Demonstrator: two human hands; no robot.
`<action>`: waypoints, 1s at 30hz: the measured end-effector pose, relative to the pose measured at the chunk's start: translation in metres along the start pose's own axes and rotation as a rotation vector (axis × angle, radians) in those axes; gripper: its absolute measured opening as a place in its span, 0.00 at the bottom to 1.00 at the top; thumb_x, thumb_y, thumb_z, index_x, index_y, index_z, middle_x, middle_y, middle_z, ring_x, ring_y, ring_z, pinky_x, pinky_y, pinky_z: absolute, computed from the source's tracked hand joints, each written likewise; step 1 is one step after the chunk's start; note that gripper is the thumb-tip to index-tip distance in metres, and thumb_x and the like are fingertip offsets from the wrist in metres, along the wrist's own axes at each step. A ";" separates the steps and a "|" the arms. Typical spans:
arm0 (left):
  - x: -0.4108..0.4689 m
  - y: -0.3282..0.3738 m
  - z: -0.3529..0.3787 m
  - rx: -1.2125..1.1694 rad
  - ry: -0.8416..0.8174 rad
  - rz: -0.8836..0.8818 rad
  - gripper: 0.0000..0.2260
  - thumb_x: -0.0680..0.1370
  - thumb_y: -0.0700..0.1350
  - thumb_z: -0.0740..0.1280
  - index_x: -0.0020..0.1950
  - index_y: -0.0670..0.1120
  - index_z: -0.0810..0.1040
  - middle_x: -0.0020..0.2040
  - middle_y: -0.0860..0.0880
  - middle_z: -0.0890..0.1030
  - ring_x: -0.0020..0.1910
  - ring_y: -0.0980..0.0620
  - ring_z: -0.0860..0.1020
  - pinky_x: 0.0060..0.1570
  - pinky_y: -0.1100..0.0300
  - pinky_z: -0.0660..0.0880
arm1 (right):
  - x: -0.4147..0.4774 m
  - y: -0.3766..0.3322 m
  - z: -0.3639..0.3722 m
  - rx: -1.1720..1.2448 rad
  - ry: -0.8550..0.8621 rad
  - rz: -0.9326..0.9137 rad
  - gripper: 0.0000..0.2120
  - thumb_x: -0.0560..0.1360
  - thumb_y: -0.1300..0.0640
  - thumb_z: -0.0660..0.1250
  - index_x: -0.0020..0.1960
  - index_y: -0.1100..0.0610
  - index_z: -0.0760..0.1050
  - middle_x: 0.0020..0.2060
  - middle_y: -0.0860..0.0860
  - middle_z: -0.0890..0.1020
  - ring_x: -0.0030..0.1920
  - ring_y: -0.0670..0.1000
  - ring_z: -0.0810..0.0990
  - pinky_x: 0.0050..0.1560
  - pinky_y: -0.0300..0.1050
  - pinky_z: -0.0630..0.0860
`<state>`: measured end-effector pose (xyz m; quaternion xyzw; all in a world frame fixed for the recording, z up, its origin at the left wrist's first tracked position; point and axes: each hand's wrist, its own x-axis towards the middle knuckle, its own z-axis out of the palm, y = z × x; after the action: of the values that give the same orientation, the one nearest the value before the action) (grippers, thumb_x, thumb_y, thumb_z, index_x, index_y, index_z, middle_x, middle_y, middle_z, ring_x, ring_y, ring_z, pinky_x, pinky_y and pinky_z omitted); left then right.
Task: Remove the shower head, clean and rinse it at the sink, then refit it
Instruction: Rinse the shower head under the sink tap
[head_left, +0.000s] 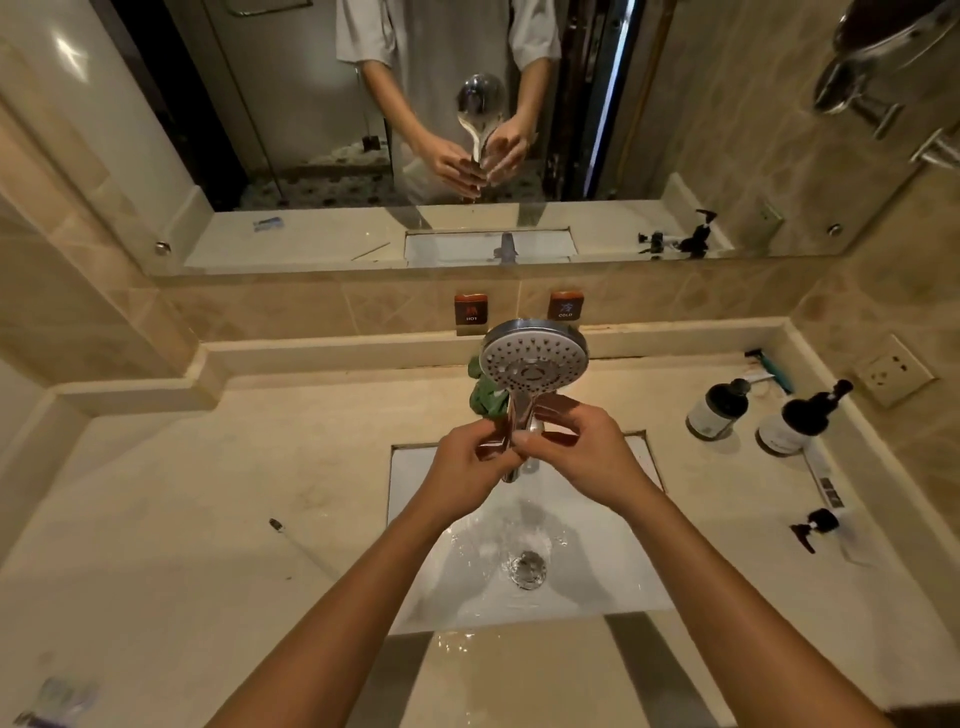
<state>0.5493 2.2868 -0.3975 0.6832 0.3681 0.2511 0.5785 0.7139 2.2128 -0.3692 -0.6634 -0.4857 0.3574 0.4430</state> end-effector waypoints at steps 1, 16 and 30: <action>0.000 0.000 -0.003 0.009 -0.008 0.002 0.07 0.75 0.41 0.71 0.52 0.45 0.84 0.41 0.44 0.85 0.40 0.48 0.83 0.44 0.54 0.80 | -0.002 0.000 0.006 -0.029 0.009 0.010 0.12 0.74 0.48 0.76 0.57 0.41 0.84 0.53 0.42 0.88 0.57 0.45 0.85 0.62 0.58 0.82; -0.025 -0.003 0.020 -0.059 -0.489 0.006 0.12 0.74 0.42 0.72 0.57 0.48 0.83 0.46 0.47 0.87 0.45 0.49 0.86 0.56 0.47 0.82 | -0.100 0.000 0.034 0.003 0.469 0.216 0.09 0.77 0.54 0.74 0.57 0.51 0.85 0.51 0.44 0.89 0.56 0.43 0.86 0.64 0.56 0.81; -0.137 0.027 0.172 -0.005 -1.012 0.079 0.16 0.76 0.41 0.75 0.61 0.54 0.81 0.54 0.53 0.85 0.53 0.57 0.84 0.53 0.57 0.82 | -0.320 0.005 -0.005 0.022 1.036 0.364 0.11 0.75 0.65 0.76 0.51 0.50 0.82 0.40 0.40 0.86 0.46 0.38 0.85 0.54 0.39 0.80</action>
<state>0.6044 2.0724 -0.3954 0.7314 0.0148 -0.0889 0.6759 0.6329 1.9033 -0.3585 -0.8212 -0.0775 0.0598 0.5622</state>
